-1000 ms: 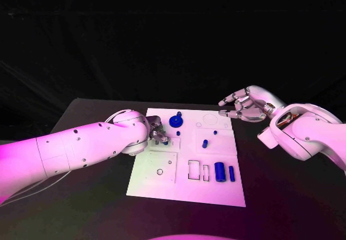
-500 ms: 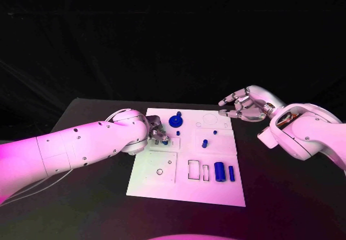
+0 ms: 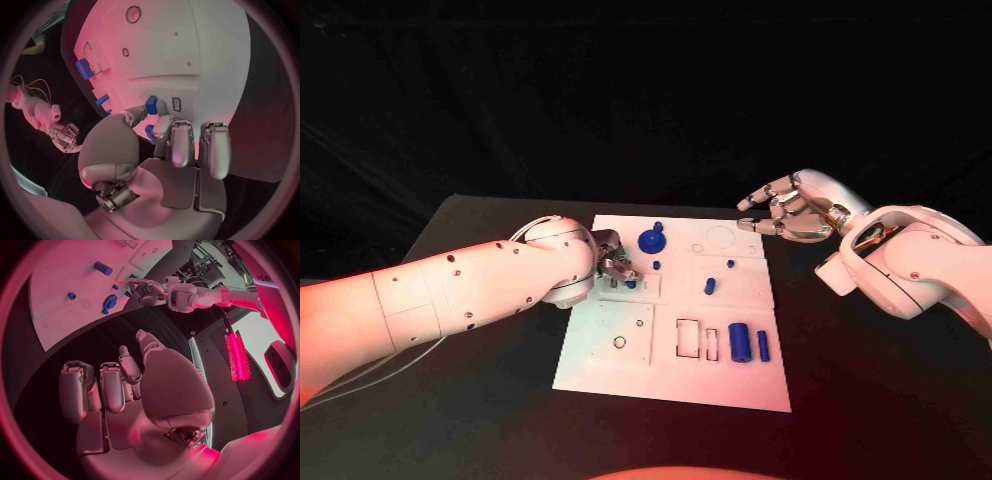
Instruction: Assemble the parts on the task board
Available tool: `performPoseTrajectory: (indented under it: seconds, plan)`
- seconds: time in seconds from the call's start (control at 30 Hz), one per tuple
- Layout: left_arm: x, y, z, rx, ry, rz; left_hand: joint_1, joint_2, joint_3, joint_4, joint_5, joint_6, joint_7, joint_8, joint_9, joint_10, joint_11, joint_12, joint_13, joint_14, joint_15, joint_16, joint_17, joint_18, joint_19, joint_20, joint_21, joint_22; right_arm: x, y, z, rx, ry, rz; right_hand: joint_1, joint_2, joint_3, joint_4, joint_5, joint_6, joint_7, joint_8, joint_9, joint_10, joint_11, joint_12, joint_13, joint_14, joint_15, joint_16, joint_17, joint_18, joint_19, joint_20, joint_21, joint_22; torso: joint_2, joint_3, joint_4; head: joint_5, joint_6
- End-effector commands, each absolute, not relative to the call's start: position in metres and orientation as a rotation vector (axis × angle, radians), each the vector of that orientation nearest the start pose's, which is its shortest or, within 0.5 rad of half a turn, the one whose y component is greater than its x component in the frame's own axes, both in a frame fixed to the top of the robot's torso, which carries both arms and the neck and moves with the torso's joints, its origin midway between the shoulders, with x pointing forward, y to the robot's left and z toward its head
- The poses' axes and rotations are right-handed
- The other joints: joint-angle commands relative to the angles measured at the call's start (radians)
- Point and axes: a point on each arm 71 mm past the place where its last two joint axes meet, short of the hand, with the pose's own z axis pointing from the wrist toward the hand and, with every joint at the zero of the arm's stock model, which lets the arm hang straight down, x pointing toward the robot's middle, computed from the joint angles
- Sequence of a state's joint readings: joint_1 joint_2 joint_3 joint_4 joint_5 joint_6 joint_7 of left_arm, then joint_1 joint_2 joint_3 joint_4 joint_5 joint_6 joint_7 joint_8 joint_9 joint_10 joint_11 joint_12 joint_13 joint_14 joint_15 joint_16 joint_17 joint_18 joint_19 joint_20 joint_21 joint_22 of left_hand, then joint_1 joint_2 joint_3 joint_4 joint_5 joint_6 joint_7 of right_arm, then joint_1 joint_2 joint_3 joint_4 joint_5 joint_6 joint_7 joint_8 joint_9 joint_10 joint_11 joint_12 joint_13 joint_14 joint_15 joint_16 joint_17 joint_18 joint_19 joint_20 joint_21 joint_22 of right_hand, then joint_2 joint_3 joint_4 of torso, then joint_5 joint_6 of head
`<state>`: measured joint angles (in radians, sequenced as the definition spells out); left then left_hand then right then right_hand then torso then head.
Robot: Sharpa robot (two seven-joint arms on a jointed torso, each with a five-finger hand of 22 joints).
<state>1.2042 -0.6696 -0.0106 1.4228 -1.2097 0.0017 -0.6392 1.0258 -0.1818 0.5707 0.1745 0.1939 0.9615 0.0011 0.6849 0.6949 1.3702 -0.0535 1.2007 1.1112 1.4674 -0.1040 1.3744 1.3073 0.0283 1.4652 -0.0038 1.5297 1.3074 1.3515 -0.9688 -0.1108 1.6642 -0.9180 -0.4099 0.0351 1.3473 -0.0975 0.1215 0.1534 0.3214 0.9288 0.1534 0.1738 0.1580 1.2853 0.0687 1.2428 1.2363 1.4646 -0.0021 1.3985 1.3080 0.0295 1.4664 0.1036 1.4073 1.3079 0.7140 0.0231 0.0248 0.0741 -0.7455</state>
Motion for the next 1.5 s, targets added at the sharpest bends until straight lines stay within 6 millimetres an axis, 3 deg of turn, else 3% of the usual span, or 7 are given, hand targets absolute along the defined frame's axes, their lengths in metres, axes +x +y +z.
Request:
performPoseTrajectory:
  seconds: [0.03, 0.27, 0.73, 0.97, 1.3, 1.5]
  plan:
    - [0.500, 0.167, -0.220, -0.175, 2.205, -0.287, -0.008, 0.006, -0.020, 0.009, -0.005, 0.000, 0.008, -0.006, 0.002, 0.006, -0.004, 0.004, 0.001, 0.052, -0.007, -0.004, 0.072, -0.012, 0.072, -0.007, 0.004, 0.193, 0.474, -0.224, -0.127, 0.242, 1.595, 0.968, -0.010, 0.001, 0.000, 0.007, -0.004, -0.005, 0.000, 0.006, -0.002, -0.007, -0.001, -0.006, -0.002, 0.051, -0.007, -0.004, 0.052, 0.012, 0.012, -0.007, -0.006, 0.150, 0.000, 0.0000, -0.0006, 0.001, 0.000]
    - [0.500, 0.168, -0.220, -0.179, 2.202, -0.286, -0.007, 0.009, -0.048, 0.024, -0.005, 0.001, 0.008, -0.007, 0.003, 0.006, -0.004, 0.005, 0.002, 0.052, -0.007, -0.004, 0.073, -0.012, 0.072, -0.007, 0.005, 0.194, 0.474, -0.224, -0.127, 0.243, 1.595, 0.967, -0.013, 0.000, -0.002, 0.009, -0.006, -0.005, -0.001, 0.006, -0.002, -0.007, -0.002, -0.006, -0.002, 0.051, -0.008, -0.004, 0.052, 0.012, 0.012, -0.007, -0.006, 0.150, 0.000, 0.0001, 0.0004, 0.000, -0.001]
    - [0.499, 0.169, -0.219, -0.199, 2.196, -0.297, -0.033, 0.022, -0.233, 0.114, -0.007, 0.007, 0.011, -0.013, 0.008, 0.006, -0.001, 0.012, 0.008, 0.053, -0.005, -0.005, 0.074, -0.012, 0.073, -0.006, 0.004, 0.195, 0.474, -0.225, -0.127, 0.245, 1.595, 0.964, -0.020, 0.000, -0.006, 0.014, -0.007, -0.006, -0.001, 0.008, -0.003, -0.006, -0.002, -0.006, -0.002, 0.051, -0.008, -0.006, 0.050, 0.013, 0.012, -0.007, -0.008, 0.149, 0.001, 0.0003, -0.0003, -0.001, 0.000]
    - [0.498, 0.170, -0.217, -0.215, 2.186, -0.309, -0.057, 0.042, -0.296, 0.117, -0.007, 0.005, 0.010, -0.016, 0.009, 0.004, -0.001, 0.012, 0.007, 0.053, -0.005, -0.006, 0.075, -0.012, 0.073, -0.006, 0.004, 0.195, 0.475, -0.225, -0.127, 0.247, 1.595, 0.962, -0.022, 0.000, -0.007, 0.016, -0.007, -0.006, -0.001, 0.009, -0.003, -0.006, -0.002, -0.006, -0.002, 0.051, -0.008, -0.006, 0.052, 0.013, 0.012, -0.007, -0.008, 0.149, 0.001, 0.0007, -0.0006, -0.002, 0.000]
    - [0.500, 0.172, -0.204, -0.239, 2.169, -0.337, -0.062, 0.050, -0.319, 0.117, -0.006, 0.003, 0.011, -0.018, 0.009, 0.002, 0.000, 0.009, 0.004, 0.053, -0.004, -0.006, 0.075, -0.012, 0.072, -0.006, 0.003, 0.194, 0.476, -0.227, -0.128, 0.251, 1.595, 0.958, -0.024, 0.000, -0.008, 0.018, -0.006, -0.006, -0.001, 0.009, -0.004, -0.006, -0.002, -0.005, -0.002, 0.051, -0.008, -0.006, 0.051, 0.013, 0.012, -0.007, -0.009, 0.149, 0.000, 0.0010, -0.0004, -0.001, 0.003]
    - [0.502, 0.175, -0.187, -0.228, 2.150, -0.345, -0.063, 0.053, -0.327, 0.117, -0.006, 0.002, 0.011, -0.018, 0.009, 0.000, 0.000, 0.007, 0.001, 0.053, -0.004, -0.006, 0.075, -0.012, 0.072, -0.006, 0.003, 0.194, 0.476, -0.227, -0.128, 0.253, 1.594, 0.957, -0.025, 0.001, -0.009, 0.019, -0.005, -0.006, -0.001, 0.009, -0.004, -0.006, -0.002, -0.005, -0.002, 0.051, -0.008, -0.007, 0.051, 0.013, 0.012, -0.007, -0.008, 0.149, 0.000, 0.0007, -0.0006, 0.002, 0.006]
